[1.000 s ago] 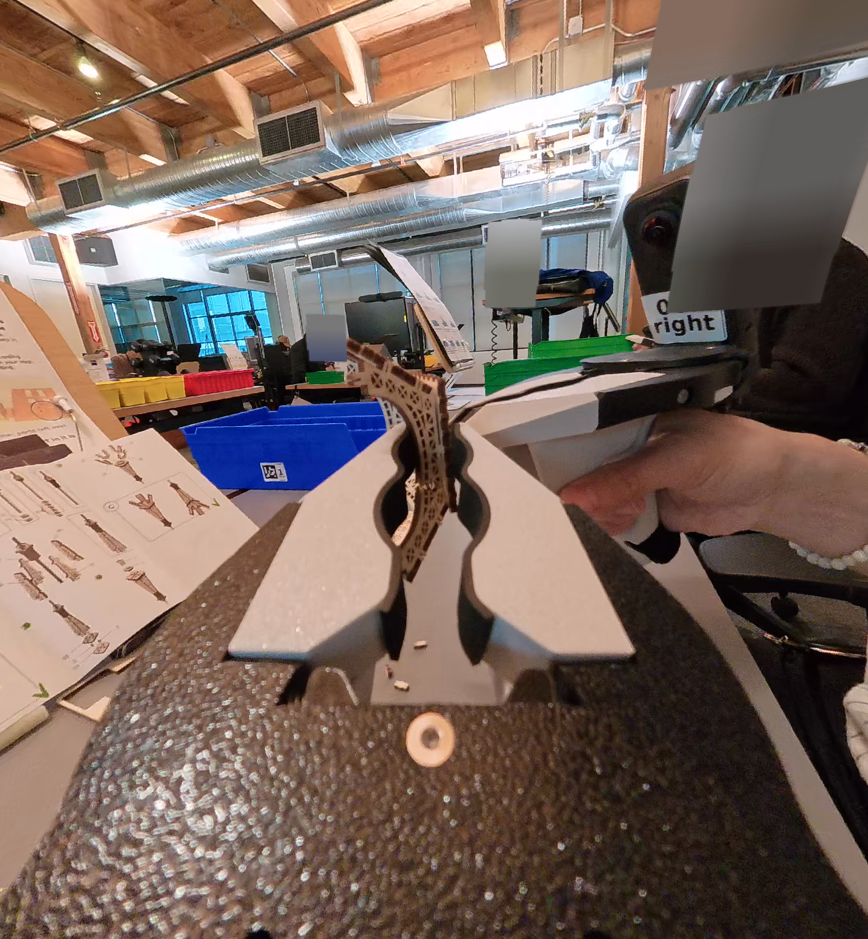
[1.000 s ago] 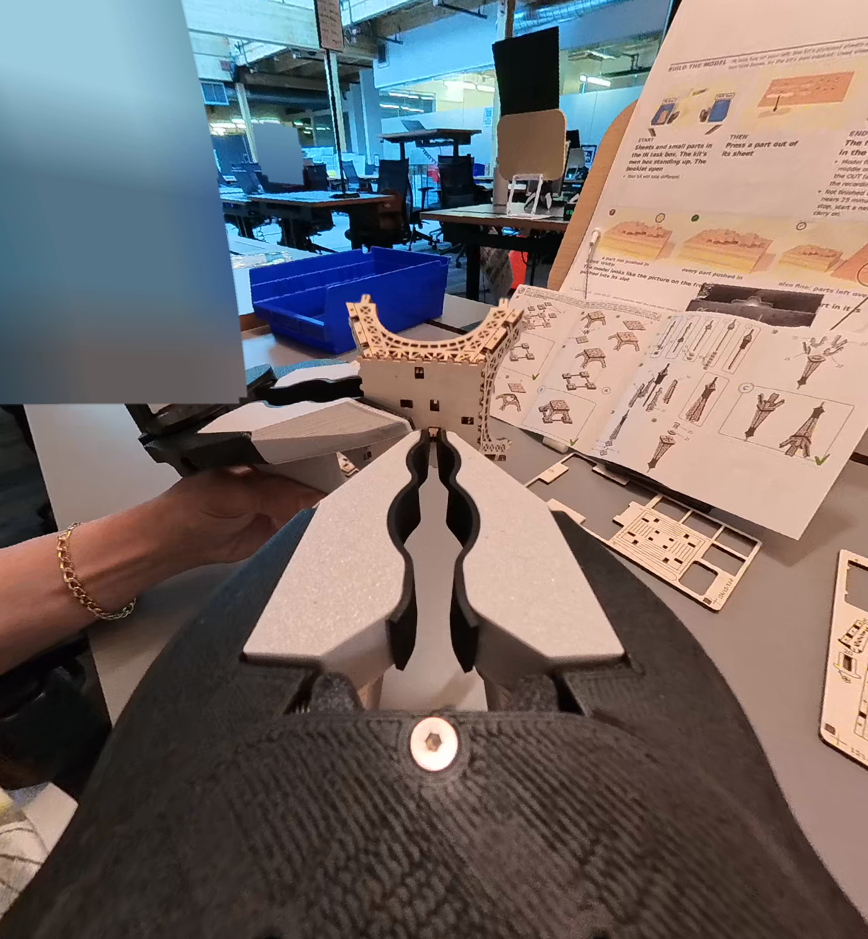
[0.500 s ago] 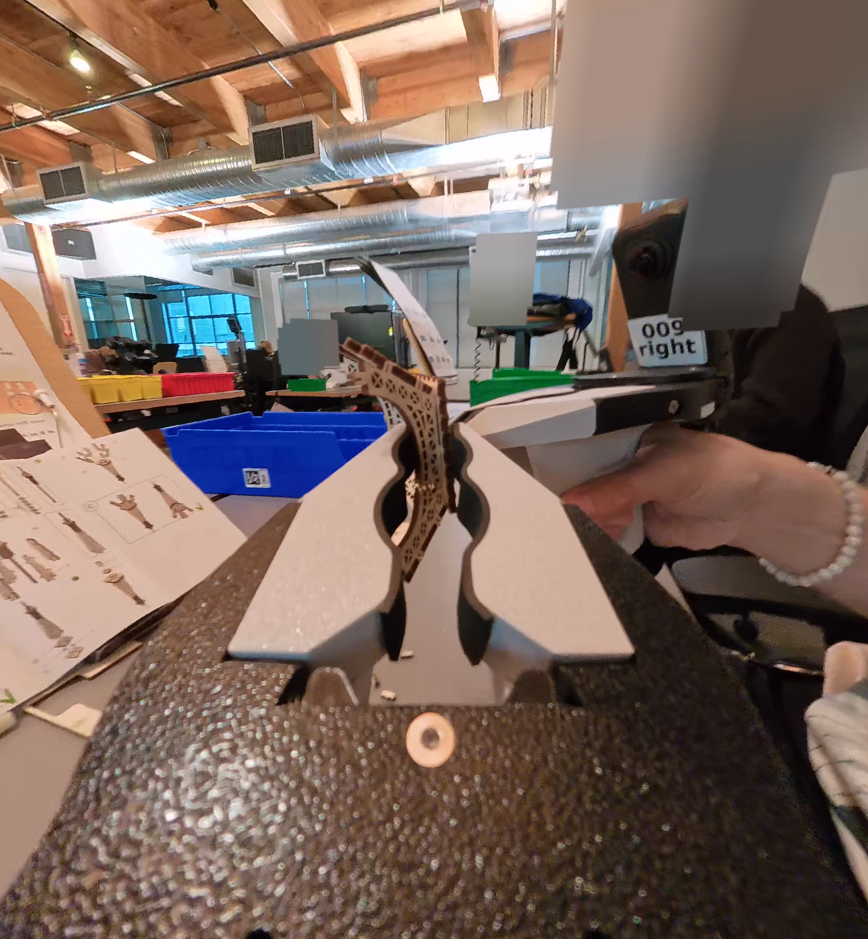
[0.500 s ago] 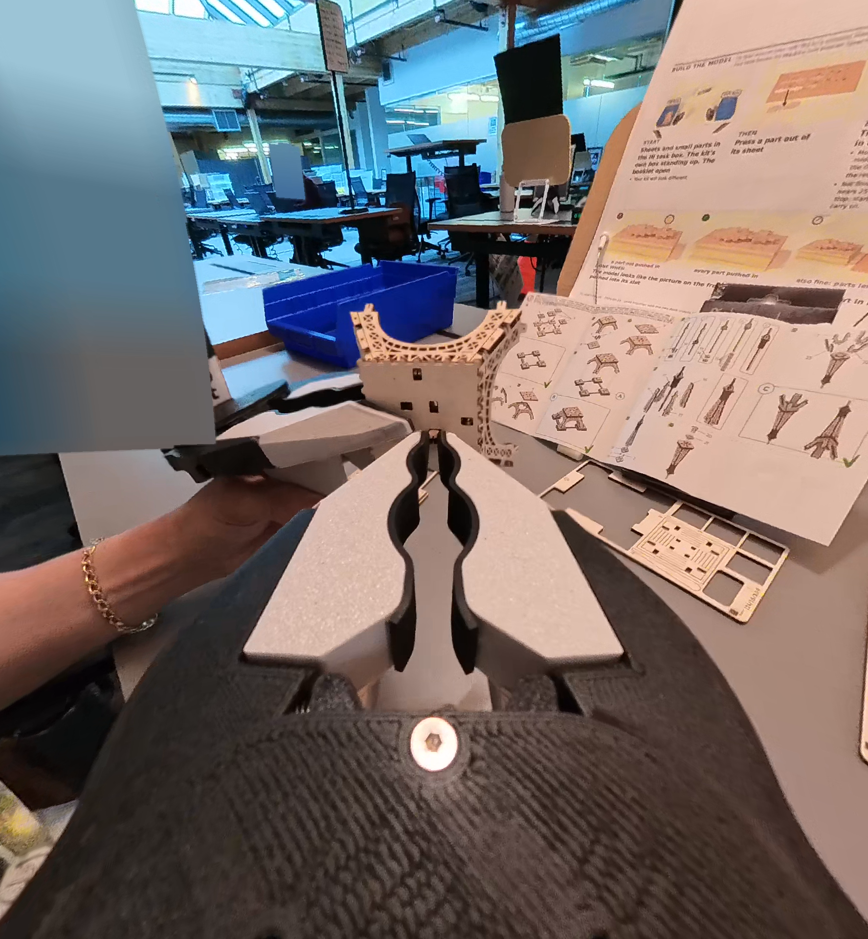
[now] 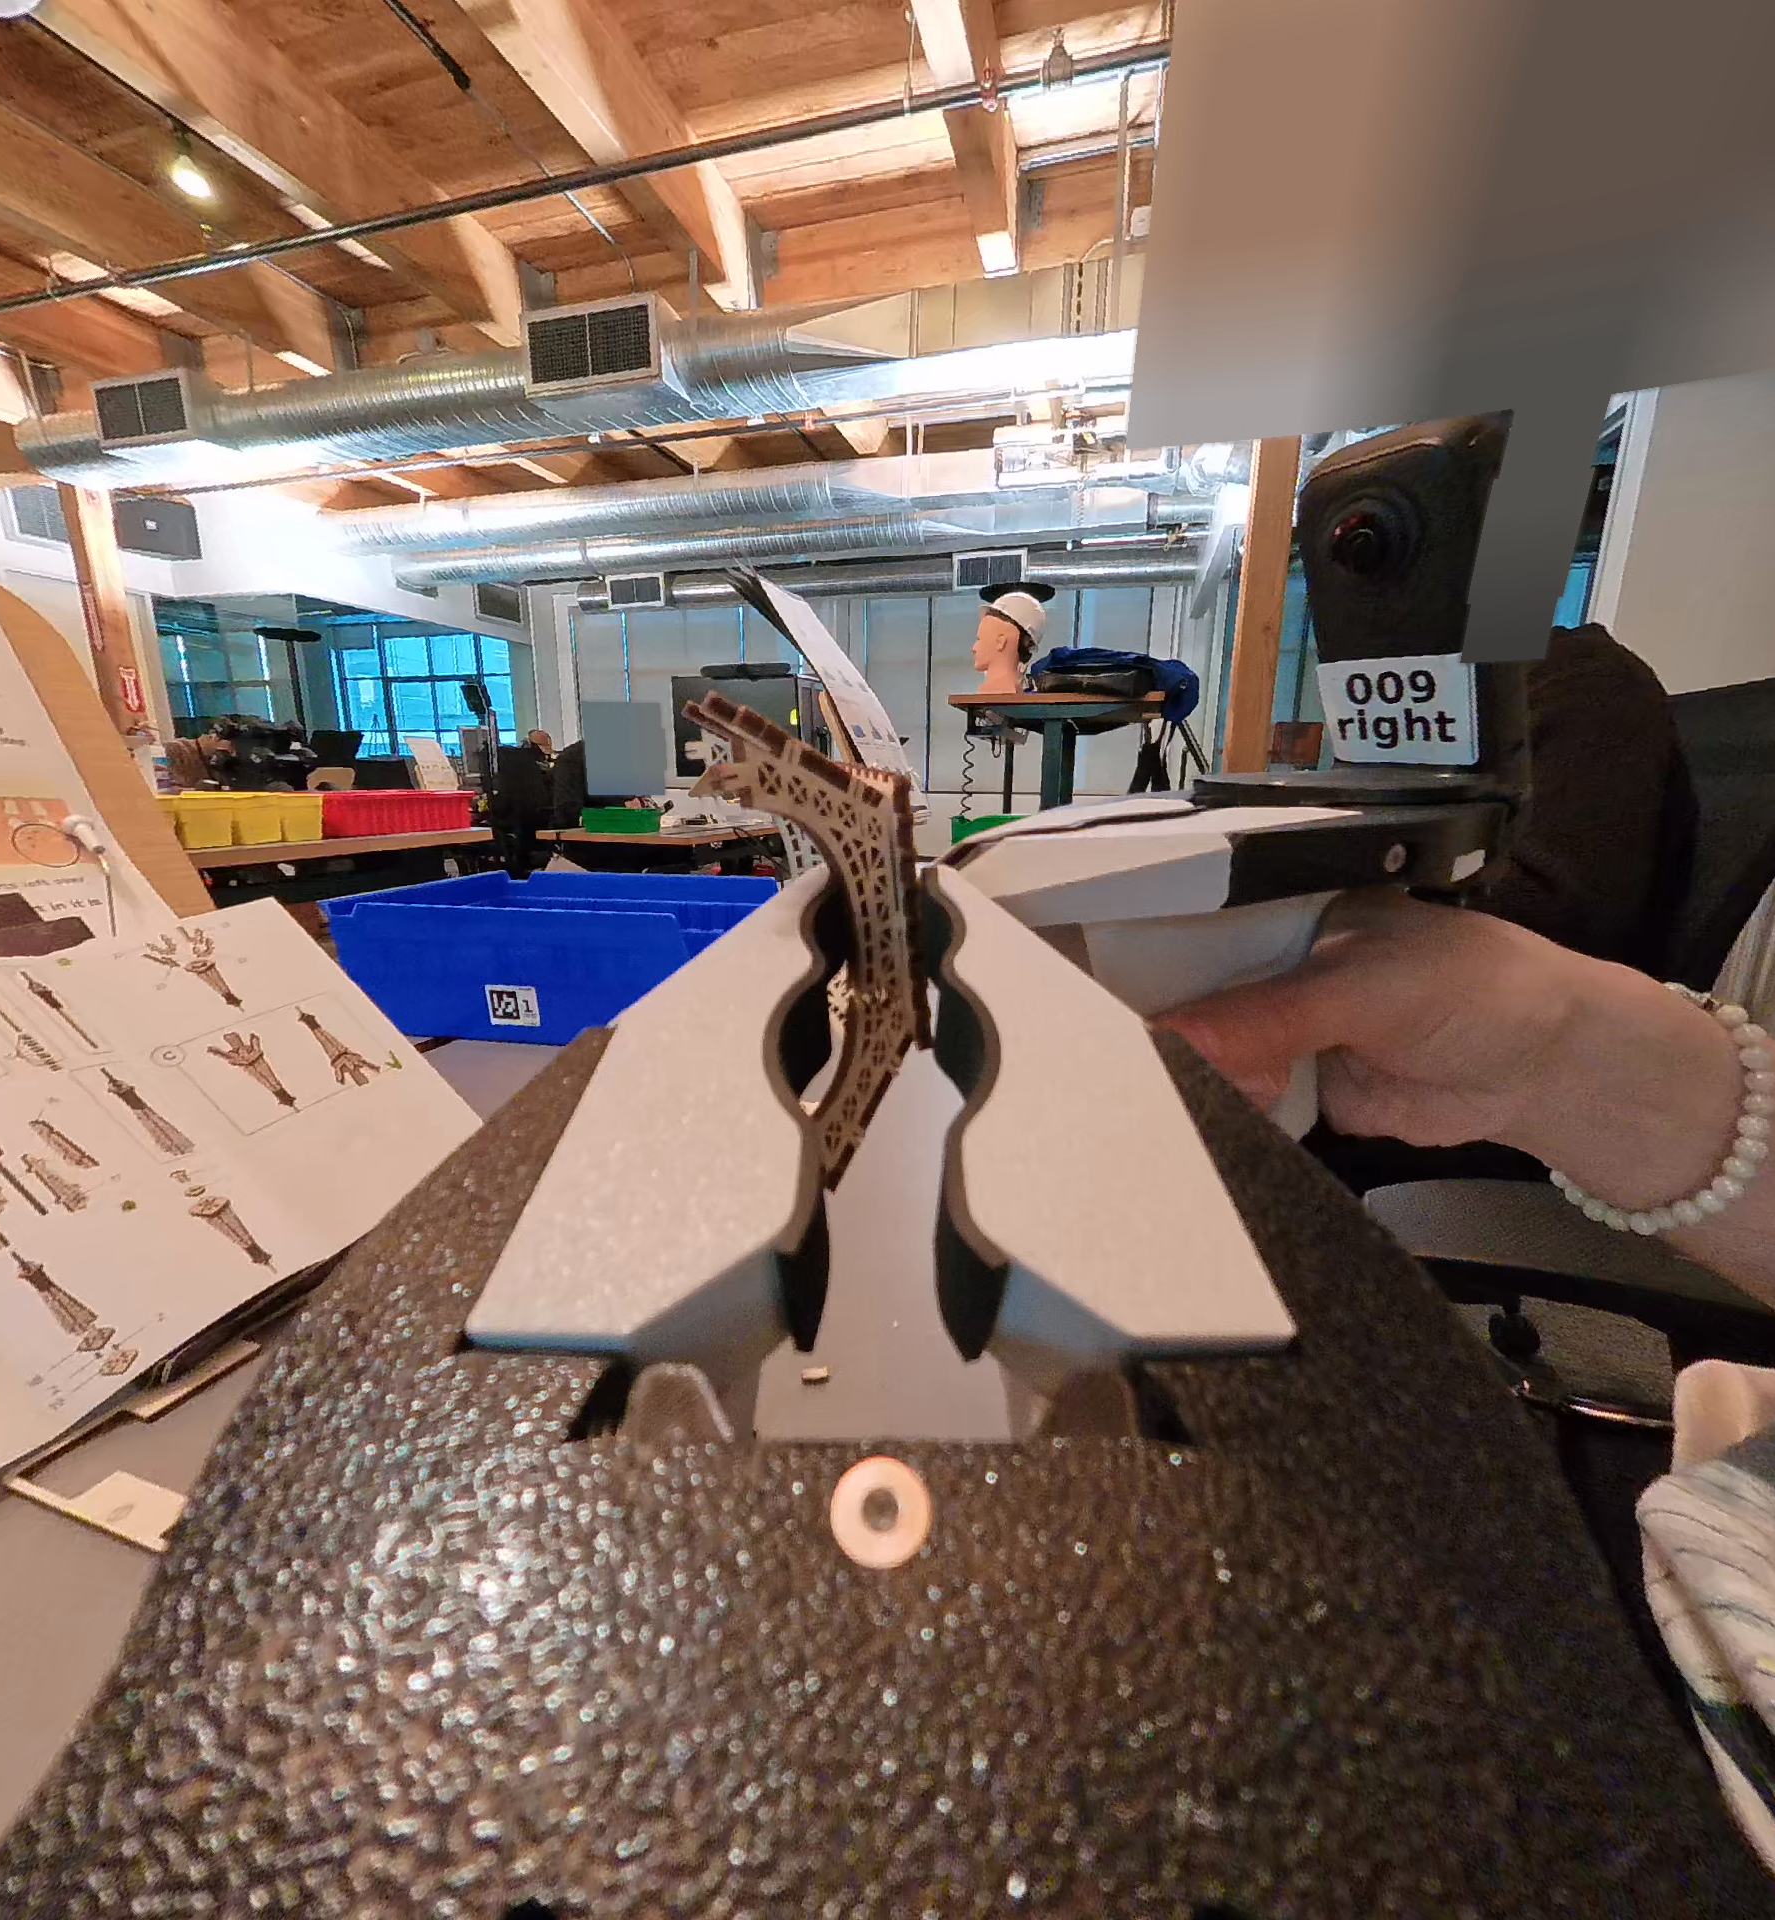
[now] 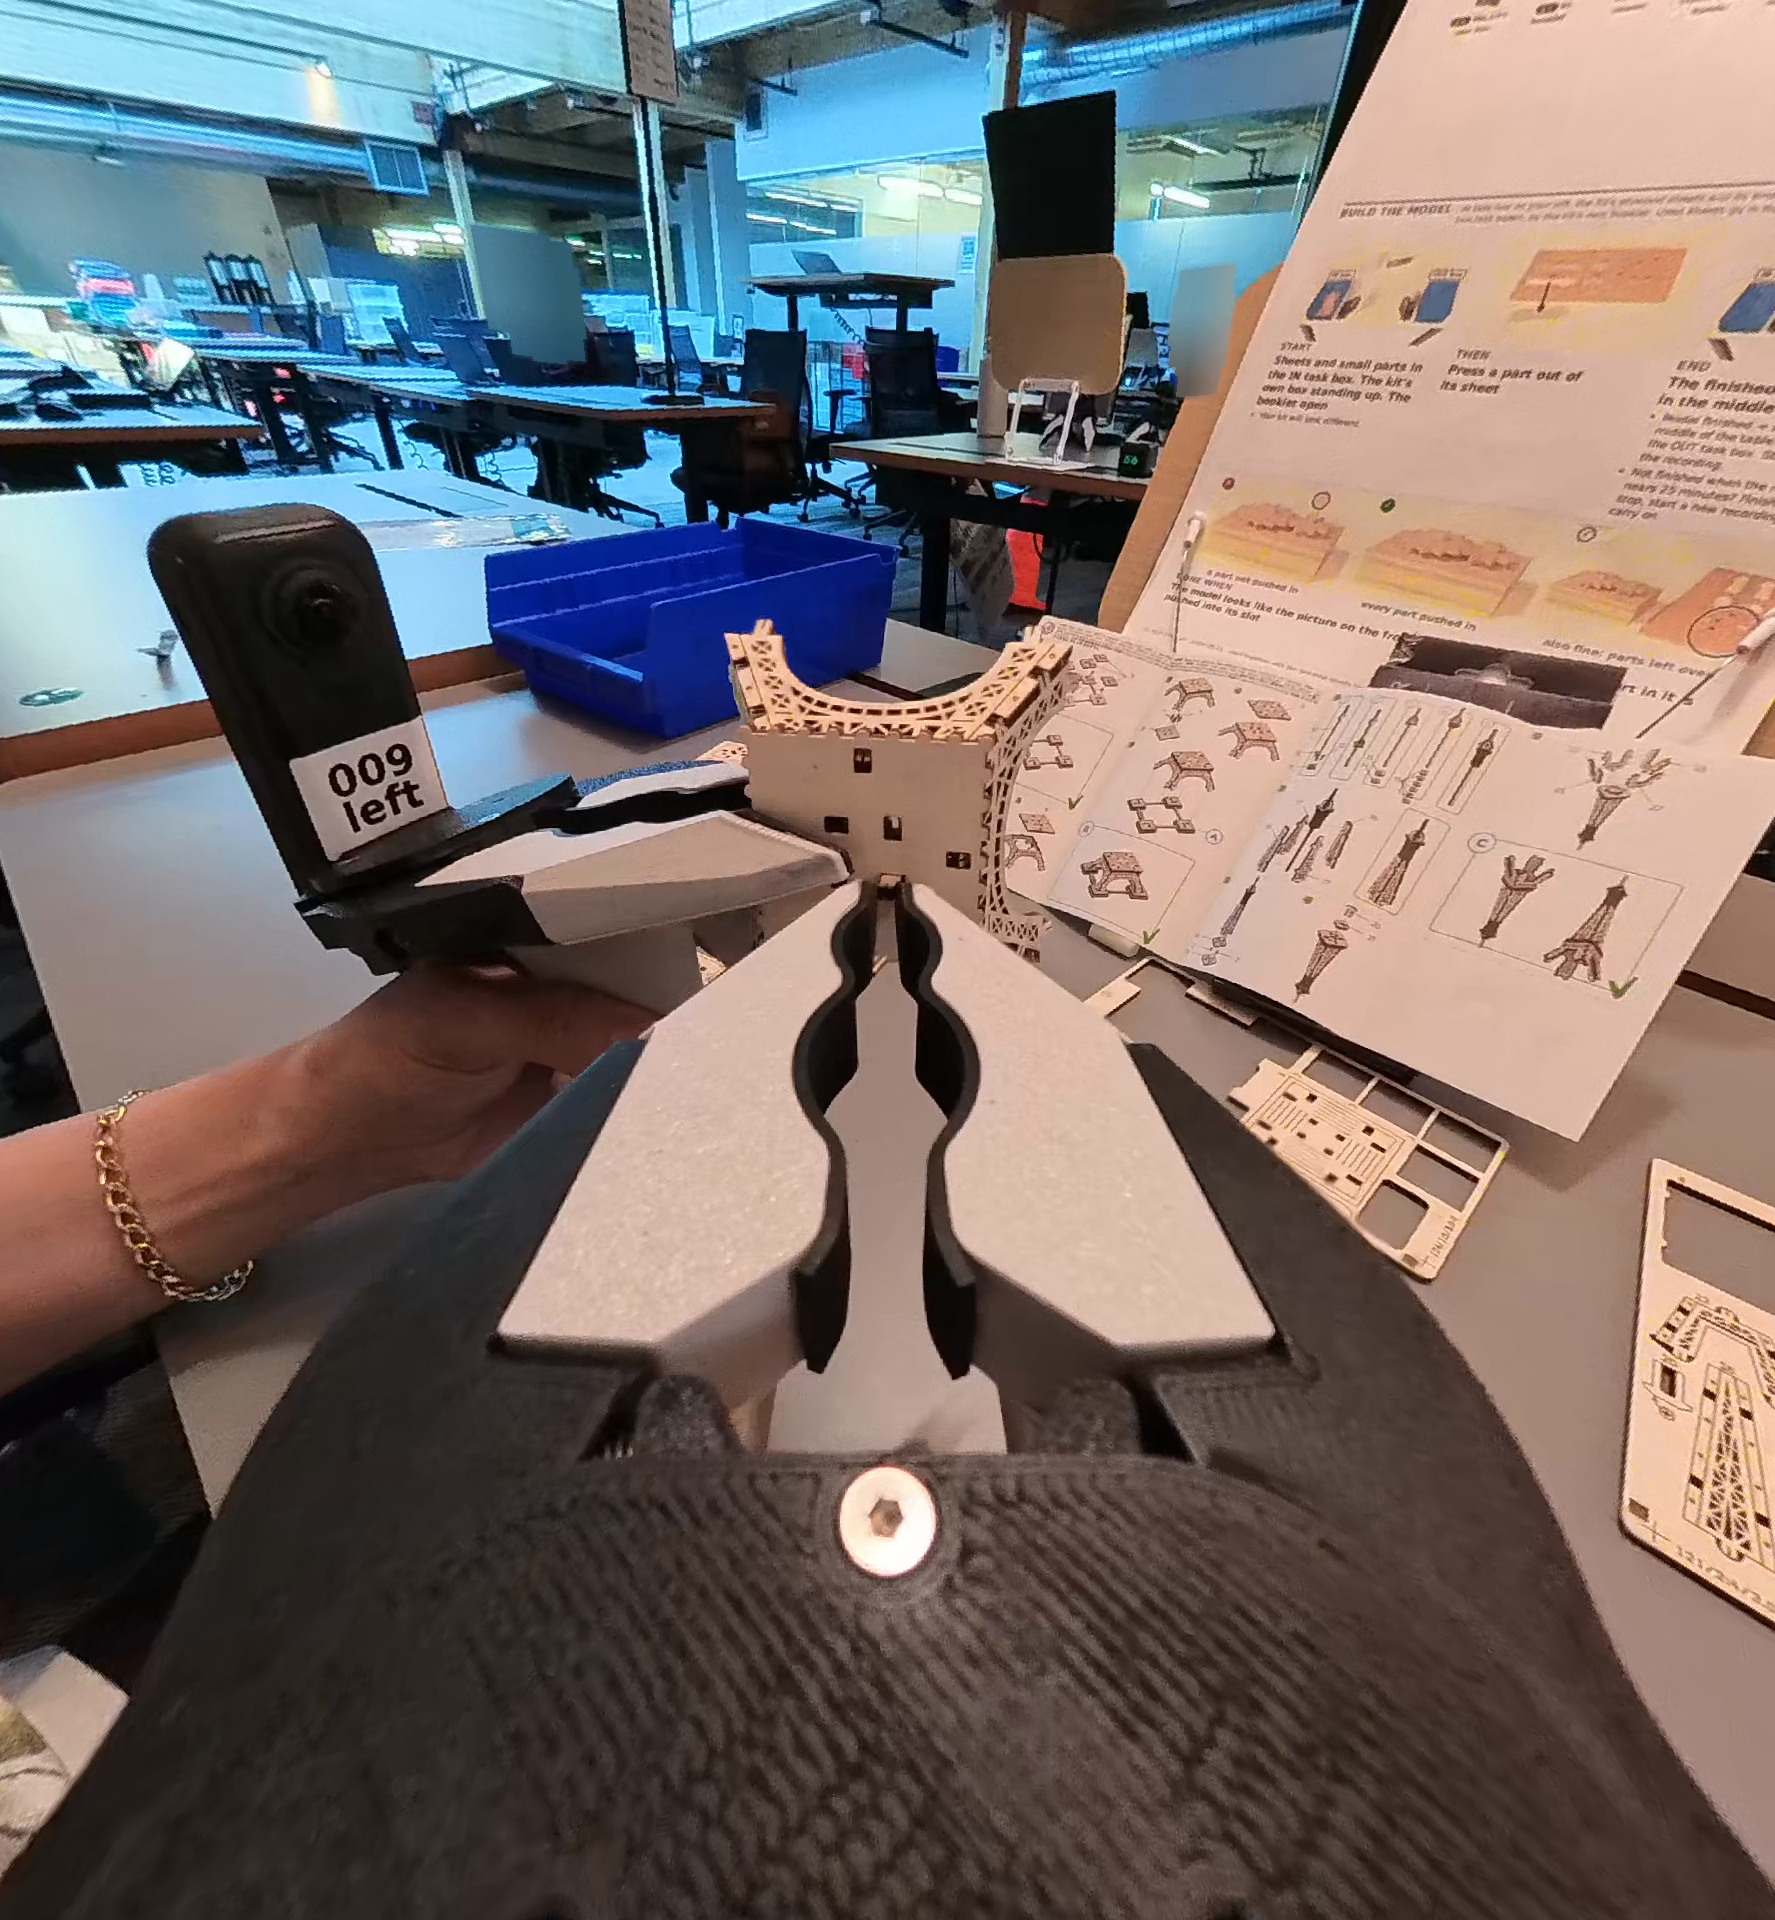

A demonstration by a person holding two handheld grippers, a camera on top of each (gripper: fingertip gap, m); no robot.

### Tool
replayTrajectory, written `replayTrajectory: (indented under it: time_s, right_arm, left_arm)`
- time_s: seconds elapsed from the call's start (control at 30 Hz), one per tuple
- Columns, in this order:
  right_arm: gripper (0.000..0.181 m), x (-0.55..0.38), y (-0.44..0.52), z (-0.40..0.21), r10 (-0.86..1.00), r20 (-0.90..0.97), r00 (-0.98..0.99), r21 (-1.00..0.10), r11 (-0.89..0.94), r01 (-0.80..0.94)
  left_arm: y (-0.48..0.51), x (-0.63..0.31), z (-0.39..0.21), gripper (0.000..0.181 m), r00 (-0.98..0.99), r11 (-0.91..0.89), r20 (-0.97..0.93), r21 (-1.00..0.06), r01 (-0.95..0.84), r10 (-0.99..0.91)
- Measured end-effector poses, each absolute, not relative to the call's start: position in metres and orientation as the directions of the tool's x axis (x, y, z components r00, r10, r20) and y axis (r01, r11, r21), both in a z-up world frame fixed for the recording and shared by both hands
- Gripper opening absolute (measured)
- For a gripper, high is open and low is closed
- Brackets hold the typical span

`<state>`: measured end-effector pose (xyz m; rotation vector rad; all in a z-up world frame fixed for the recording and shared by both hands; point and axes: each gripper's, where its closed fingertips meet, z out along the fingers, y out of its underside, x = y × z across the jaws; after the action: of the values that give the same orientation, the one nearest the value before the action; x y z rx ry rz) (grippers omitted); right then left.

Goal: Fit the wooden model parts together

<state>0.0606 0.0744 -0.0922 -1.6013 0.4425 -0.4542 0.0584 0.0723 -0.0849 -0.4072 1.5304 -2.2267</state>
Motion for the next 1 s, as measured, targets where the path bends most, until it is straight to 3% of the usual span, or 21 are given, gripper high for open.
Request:
replayTrajectory:
  time_s: [0.47, 1.0]
  right_arm:
    - [0.001, 0.0631, 0.0716, -0.1023, -0.536, 0.018, 0.844, -0.993, -0.105, -0.046]
    - [0.006, 0.0666, 0.0727, -0.0933, -0.571, 0.043, 0.82, -0.996, -0.093, -0.013]
  left_arm:
    - [0.0691, 0.0614, -0.0931, 0.011, -0.861, -0.267, -0.004, -0.95, 0.162, -0.508]
    - [0.0728, 0.0658, -0.0861, 0.011, -0.885, -0.419, 0.179, -0.908, 0.019, -0.429]
